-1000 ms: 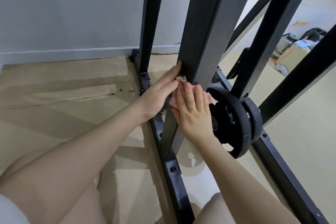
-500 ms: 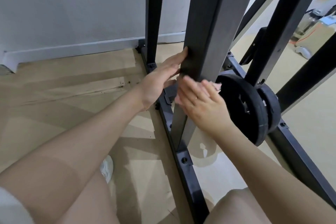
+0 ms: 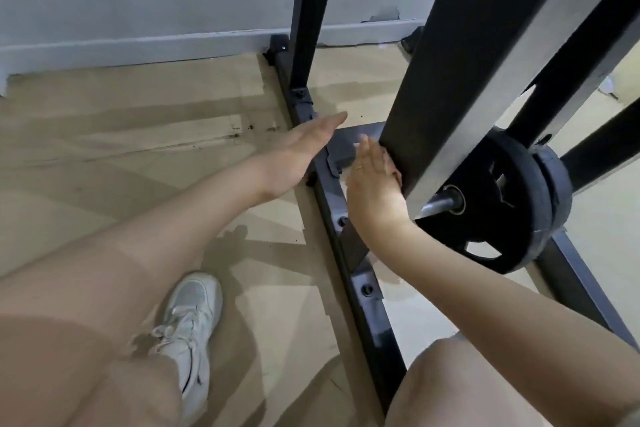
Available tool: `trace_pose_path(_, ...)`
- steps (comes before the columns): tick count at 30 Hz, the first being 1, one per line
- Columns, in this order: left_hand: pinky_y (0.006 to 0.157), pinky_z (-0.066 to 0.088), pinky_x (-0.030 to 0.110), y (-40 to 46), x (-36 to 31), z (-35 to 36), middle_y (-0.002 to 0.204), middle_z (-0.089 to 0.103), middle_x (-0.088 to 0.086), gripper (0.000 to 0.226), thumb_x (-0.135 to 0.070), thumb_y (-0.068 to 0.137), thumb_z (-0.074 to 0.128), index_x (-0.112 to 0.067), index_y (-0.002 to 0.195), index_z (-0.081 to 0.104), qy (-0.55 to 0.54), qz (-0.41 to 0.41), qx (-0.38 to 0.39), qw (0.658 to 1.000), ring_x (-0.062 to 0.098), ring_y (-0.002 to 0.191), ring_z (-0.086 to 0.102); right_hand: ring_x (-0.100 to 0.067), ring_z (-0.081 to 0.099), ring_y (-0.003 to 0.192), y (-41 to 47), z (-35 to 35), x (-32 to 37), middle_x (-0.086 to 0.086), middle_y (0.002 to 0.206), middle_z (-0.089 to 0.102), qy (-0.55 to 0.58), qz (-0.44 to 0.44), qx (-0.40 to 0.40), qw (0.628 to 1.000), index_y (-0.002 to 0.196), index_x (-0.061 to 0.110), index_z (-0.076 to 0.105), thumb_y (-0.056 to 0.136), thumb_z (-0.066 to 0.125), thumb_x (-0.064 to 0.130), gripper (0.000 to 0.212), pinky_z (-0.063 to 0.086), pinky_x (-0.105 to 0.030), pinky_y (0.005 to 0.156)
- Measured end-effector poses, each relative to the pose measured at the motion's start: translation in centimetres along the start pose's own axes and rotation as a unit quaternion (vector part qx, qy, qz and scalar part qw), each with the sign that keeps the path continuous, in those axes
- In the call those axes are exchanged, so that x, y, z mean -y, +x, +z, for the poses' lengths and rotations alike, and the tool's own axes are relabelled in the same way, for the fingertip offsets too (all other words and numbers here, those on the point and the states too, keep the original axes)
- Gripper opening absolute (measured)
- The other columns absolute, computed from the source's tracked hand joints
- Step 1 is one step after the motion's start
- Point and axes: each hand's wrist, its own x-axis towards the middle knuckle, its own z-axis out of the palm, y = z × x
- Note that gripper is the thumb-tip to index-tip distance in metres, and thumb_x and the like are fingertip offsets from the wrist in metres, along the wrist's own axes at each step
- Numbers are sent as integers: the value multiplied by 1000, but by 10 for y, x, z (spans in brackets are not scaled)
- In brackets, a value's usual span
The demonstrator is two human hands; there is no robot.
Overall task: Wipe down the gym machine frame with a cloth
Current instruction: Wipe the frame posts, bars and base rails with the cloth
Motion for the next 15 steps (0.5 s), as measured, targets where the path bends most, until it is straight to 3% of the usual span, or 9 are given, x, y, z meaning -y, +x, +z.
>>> trace_pose_path(1, 103, 15, 16, 0, 6, -2, 152, 22, -19, 54, -54, 95, 14, -40, 145, 28, 13, -20, 6, 1000, 2, 139, 19, -23, 45, 131, -5, 1, 0, -5, 140, 50, 15, -6, 27, 1000, 140, 18, 46, 97, 39, 32, 46, 21, -41, 114)
trace_pose_path(4, 98, 12, 13, -2, 17, -6, 151, 25, -20, 54, -52, 96, 13, -37, 145, 30, 43, -44, 8, 998, 2, 139, 21, -41, 26, 137, -32, 24, 49, -22, 149, 32, -25, -190, 102, 976, 139, 9, 46, 93, 53, 26, 49, 3, -69, 102)
trace_pose_path(6, 98, 13, 13, -2, 23, -5, 150, 27, -20, 54, -53, 95, 13, -38, 145, 30, 45, -50, 12, 998, 0, 136, 22, -30, 32, 137, -36, 49, 95, -13, 156, 22, -34, -217, 165, 962, 146, 24, 37, 92, 57, 31, 58, 2, -63, 108)
trace_pose_path(8, 99, 13, 14, -2, 27, 1, 150, 26, -21, 52, -52, 97, 15, -38, 145, 29, 53, -50, 25, 997, -3, 135, 21, -3, 51, 121, -31, 72, 109, 1, 161, 9, 144, -145, 131, 970, 147, 42, 25, 90, 58, 46, 66, -12, -51, 113)
trace_pose_path(9, 100, 13, 14, 0, 29, 6, 149, 27, -21, 50, -49, 98, 17, -37, 145, 29, 53, -47, 33, 997, -4, 134, 21, -2, 54, 116, -27, 71, 101, 5, 158, 22, 200, -139, 125, 962, 141, 46, 36, 87, 60, 45, 59, -21, -55, 109)
trace_pose_path(11, 104, 15, 13, 5, 29, 16, 150, 27, -20, 46, -41, 101, 24, -35, 146, 28, 40, -27, 41, 998, -5, 135, 22, -21, 56, 118, -43, 51, 71, 1, 123, 65, 216, -186, 8, 958, 113, 31, 70, 81, 65, 27, 32, -24, -70, 101)
trace_pose_path(12, 108, 15, 14, 8, 26, 21, 151, 27, -18, 45, -36, 102, 27, -34, 146, 26, 25, -9, 39, 999, -3, 137, 21, -26, 54, 121, -48, 40, 40, -4, 114, 69, 198, -123, -78, 969, 111, 21, 71, 80, 64, 20, 32, -17, -68, 107)
trace_pose_path(14, 113, 16, 17, 11, 15, 30, 153, 24, -13, 46, -28, 102, 29, -32, 147, 20, -20, 34, 16, 999, -1, 140, 19, -25, 39, 136, -50, 27, -20, -15, 138, 52, 164, 34, -319, 933, 133, 2, 52, 91, 48, 15, 44, -1, -45, 117)
trace_pose_path(15, 115, 16, 19, 12, 7, 33, 154, 22, -11, 47, -26, 102, 28, -32, 147, 18, -49, 54, -5, 997, 0, 140, 18, -24, 23, 144, -48, 26, -40, -16, 152, 31, 189, 105, -380, 899, 142, -1, 37, 97, 38, 13, 47, -1, -38, 118)
